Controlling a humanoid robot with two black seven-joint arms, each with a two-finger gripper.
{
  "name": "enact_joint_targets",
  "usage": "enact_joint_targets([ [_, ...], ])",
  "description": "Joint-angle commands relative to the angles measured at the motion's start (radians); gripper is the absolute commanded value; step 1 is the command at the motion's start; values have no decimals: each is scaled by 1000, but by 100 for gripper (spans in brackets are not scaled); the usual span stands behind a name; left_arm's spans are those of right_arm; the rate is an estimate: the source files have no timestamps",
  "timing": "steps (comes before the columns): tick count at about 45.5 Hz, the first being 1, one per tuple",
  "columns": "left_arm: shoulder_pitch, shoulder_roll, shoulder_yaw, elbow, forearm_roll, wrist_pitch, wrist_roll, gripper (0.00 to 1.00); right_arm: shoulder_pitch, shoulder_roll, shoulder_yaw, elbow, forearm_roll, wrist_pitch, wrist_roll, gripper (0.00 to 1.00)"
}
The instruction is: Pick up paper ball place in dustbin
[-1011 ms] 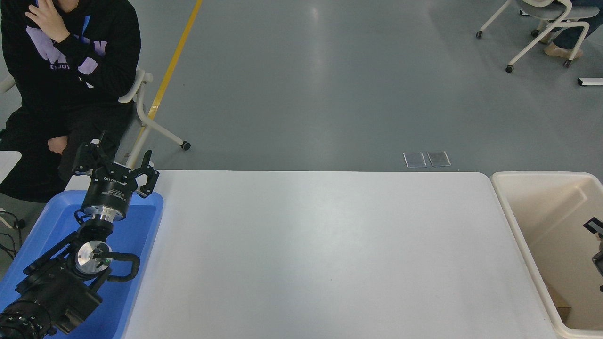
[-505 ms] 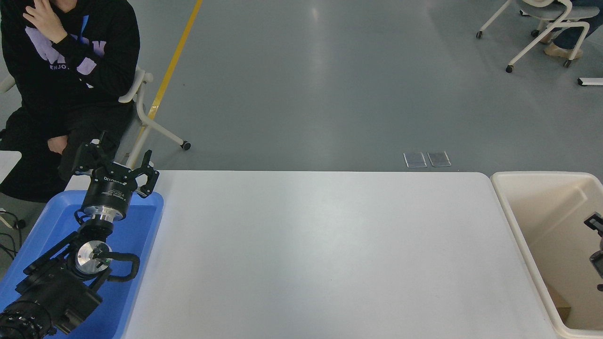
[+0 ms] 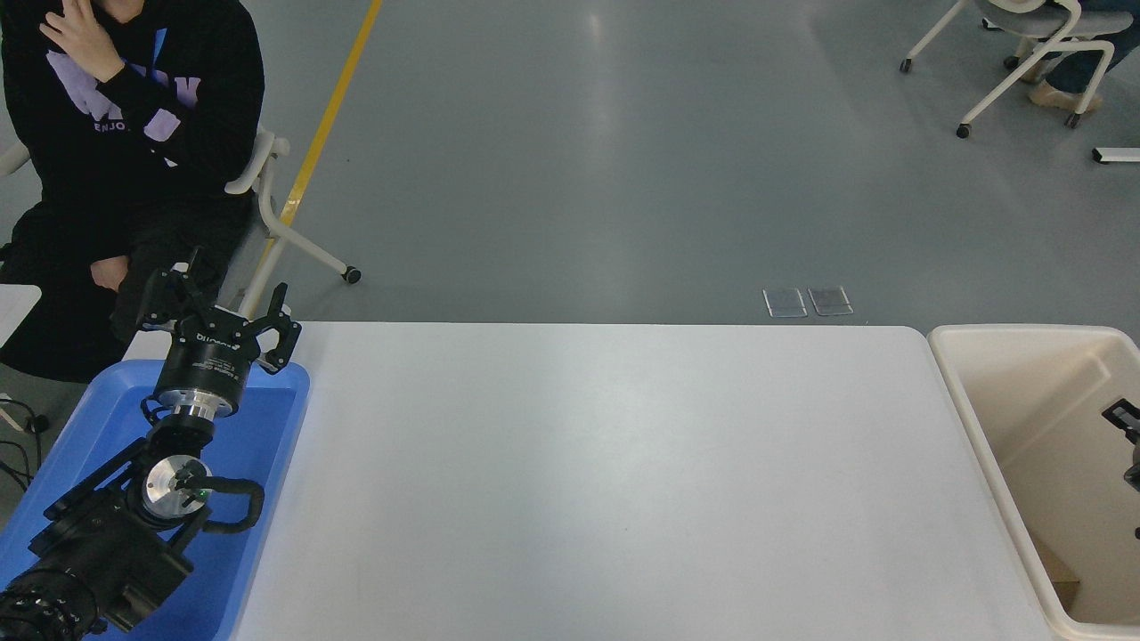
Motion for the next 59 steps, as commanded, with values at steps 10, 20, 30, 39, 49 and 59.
enact_joint_targets([
  [10,-1,0,0,0,0,-2,0,99,246,-96,-206,314,1,11,-1,92],
  [20,-1,0,0,0,0,-2,0,99,600,-82,-576,713,0,55,2,100],
  [30,-1,0,0,0,0,-2,0,99,749,-56,-578,922,3,147,7,100],
  [39,1,0,2,1,0,-2,0,99,970,5,-651,939,4,580,7,100],
  [49,1,0,2,0,0,-1,0,99,1224,117,-661,979,7,908,7,100],
  [59,1,0,2,1,0,-1,0,99,1445,271,-650,1075,10,908,7,100],
])
